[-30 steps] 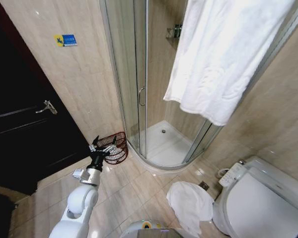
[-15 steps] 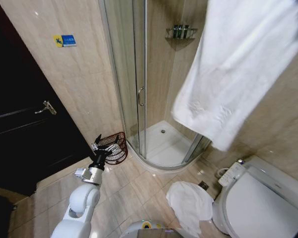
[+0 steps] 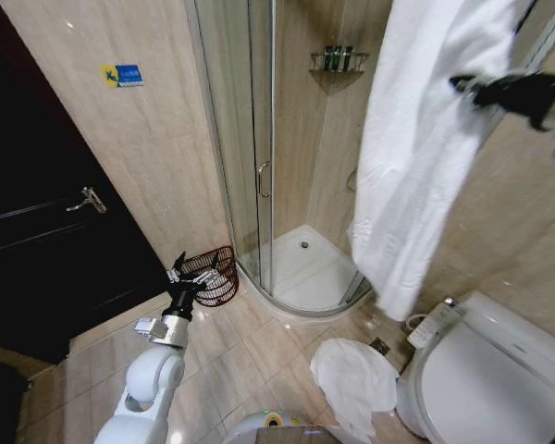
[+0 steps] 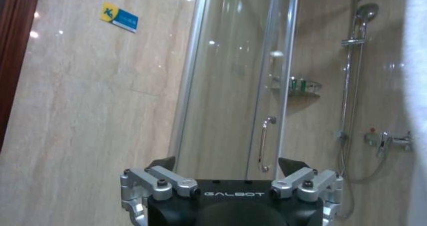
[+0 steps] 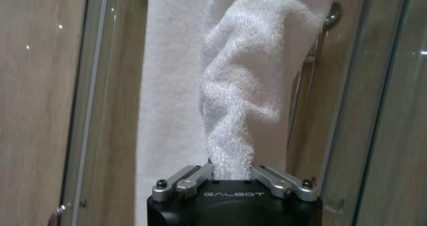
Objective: Discard the used towel into the hamper.
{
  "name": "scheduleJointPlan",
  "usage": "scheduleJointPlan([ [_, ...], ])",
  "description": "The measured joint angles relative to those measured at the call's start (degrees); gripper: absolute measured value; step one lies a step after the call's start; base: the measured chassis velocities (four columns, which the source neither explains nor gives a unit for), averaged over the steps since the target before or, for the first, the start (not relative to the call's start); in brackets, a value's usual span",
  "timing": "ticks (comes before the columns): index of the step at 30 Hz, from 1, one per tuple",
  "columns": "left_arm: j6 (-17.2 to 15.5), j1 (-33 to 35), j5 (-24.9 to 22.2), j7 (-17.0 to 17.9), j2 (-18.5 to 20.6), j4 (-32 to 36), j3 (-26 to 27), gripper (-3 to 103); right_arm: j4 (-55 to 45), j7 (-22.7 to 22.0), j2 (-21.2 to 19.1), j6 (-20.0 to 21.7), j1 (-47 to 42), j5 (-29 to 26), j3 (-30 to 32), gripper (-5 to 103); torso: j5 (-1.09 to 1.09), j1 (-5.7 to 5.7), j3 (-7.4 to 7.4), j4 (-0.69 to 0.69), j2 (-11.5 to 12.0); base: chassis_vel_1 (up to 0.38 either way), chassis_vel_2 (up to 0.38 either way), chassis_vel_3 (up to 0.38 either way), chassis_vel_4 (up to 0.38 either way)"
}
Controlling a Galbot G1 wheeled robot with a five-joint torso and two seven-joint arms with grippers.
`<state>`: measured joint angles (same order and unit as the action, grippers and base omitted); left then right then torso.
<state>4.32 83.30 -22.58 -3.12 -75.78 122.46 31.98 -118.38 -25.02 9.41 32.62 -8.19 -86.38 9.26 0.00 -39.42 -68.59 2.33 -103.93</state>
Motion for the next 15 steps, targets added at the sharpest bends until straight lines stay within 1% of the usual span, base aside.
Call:
scheduleJointPlan([
  [1, 0.28, 0.13, -0.39, 0.0, 0.23, 0.04, 0.34, 100, 0.17, 0.35, 0.66, -0.88, -1.18, 1.77, 0.2, 7, 0.01, 0.0, 0.0, 0.0, 0.01, 0.0, 0.0, 0.0, 0.0],
  [2, 0.7, 0.47, -0.69, 0.0, 0.37, 0.06, 0.89, 100, 1.42, 2.01, 1.38, -2.38, -2.04, 3.43, 0.28, 7, 0.0, 0.0, 0.01, -0.01, 0.01, 0.0, 0.0, 0.0, 0.0],
  [3, 0.7, 0.47, -0.69, 0.0, 0.37, 0.06, 0.89, 100, 1.42, 2.01, 1.38, -2.38, -2.04, 3.43, 0.28, 7, 0.0, 0.0, 0.01, -0.01, 0.01, 0.0, 0.0, 0.0, 0.0],
  [4, 0.99, 0.78, -0.82, 0.0, 0.4, 0.06, 1.3, 100, 3.22, 4.93, 1.76, -4.13, -2.29, 4.84, 0.11, 7, 0.01, 0.01, 0.0, 0.0, 0.02, 0.0, 0.0, 0.0, 0.0],
  [5, 1.15, 0.92, -0.88, 0.01, 0.41, 0.06, 1.46, 100, 4.05, 6.32, 1.84, -4.87, -2.32, 5.57, 0.02, 7, 0.01, 0.01, 0.0, 0.01, 0.02, 0.0, 0.0, 0.0, 0.0],
  [6, 1.34, 1.07, -0.98, 0.03, 0.44, 0.06, 1.64, 100, 5.72, 9.11, 1.87, -6.09, -2.29, 7.21, -0.19, 7, 0.02, 0.0, 0.0, 0.02, 0.02, 0.0, 0.0, 0.0, 0.0],
  [7, 1.62, 1.18, -1.09, 0.06, 0.48, -0.06, 1.75, 100, 9.98, 15.62, 1.04, -8.75, -1.83, 9.99, -0.73, 7, 0.02, 0.0, 0.0, 0.04, 0.03, 0.0, 0.0, 0.0, 0.0],
  [8, 1.62, 1.18, -1.09, 0.06, 0.48, -0.06, 1.75, 100, 9.98, 15.62, 1.04, -8.75, -1.83, 9.99, -0.73, 7, 0.02, 0.0, 0.0, 0.04, 0.03, 0.0, 0.0, 0.0, 0.0],
  [10, 1.71, 1.12, -1.16, 0.06, 0.48, -0.33, 1.69, 100, 14.55, 24.04, -2.06, -11.67, -1.24, 11.89, -1.57, 7, 0.01, -0.01, 0.0, 0.02, 0.03, 0.0, 0.0, 0.0, 0.0],
  [11, 1.72, 0.9, -1.17, 0.05, 0.39, -0.55, 1.61, 100, 16.88, 29.15, -4.52, -13.48, -1.19, 13.12, -2.33, 7, 0.0, 0.0, 0.01, 0.01, 0.03, 0.0, 0.0, 0.0, 0.0],
  [12, 1.72, 0.78, -1.17, 0.05, 0.32, -0.65, 1.57, 100, 18.09, 32.12, -5.94, -14.7, -1.23, 14.0, -2.83, 7, 0.0, 0.0, 0.01, 0.0, 0.03, 0.0, 0.0, 0.0, 0.0],
  [13, 1.72, 0.78, -1.17, 0.05, 0.32, -0.65, 1.57, 100, 18.09, 32.12, -5.94, -14.7, -1.23, 14.0, -2.83, 7, 0.0, 0.0, 0.01, 0.0, 0.03, 0.0, 0.0, 0.0, 0.0],
  [14, 1.73, 0.6, -1.16, 0.02, 0.16, -0.82, 1.49, 100, 19.56, 35.93, -7.82, -16.77, -1.71, 15.62, -3.5, 7, -0.02, 0.01, 0.03, -0.03, 0.03, 0.0, 0.0, 0.0, 0.0],
  [15, 1.88, 0.73, -1.03, -0.03, -0.23, -0.89, 1.6, 100, 20.84, 39.17, -9.1, -19.89, -2.96, 18.12, -4.24, 7, -0.04, 0.03, 0.04, -0.08, 0.02, 0.0, 0.0, 0.0, 0.0],
])
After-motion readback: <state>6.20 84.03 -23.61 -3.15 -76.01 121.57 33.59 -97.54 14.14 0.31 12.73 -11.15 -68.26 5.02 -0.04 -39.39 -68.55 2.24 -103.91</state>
